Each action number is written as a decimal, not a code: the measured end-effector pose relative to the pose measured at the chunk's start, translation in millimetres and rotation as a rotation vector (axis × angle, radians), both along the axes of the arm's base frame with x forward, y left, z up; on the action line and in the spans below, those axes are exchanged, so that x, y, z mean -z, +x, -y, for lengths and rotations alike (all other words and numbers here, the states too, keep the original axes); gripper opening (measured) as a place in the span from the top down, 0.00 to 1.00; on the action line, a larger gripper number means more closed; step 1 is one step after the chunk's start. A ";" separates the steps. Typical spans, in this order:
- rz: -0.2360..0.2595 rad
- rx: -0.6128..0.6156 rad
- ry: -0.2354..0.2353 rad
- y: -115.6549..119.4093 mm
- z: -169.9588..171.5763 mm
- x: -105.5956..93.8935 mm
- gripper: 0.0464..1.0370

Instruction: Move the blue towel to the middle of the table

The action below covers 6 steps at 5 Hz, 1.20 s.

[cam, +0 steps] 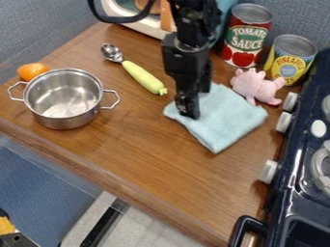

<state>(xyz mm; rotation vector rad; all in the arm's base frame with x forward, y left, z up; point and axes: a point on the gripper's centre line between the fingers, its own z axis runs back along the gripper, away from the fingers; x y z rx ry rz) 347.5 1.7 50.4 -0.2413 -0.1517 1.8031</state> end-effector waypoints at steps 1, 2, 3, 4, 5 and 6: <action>0.006 -0.039 0.005 6.5 -16.3 -0.9 0.04; 0.002 -0.059 0.005 6.7 -25.4 -0.8 0.04; -0.002 -0.048 -0.001 5.6 -24.5 -1.4 0.04; -0.028 -0.035 -0.003 -2.3 -22.8 -7.2 0.04; 0.011 -0.022 -0.018 -3.1 -17.6 -28.1 0.04; 0.055 -0.021 -0.021 -4.7 -16.6 -48.9 0.04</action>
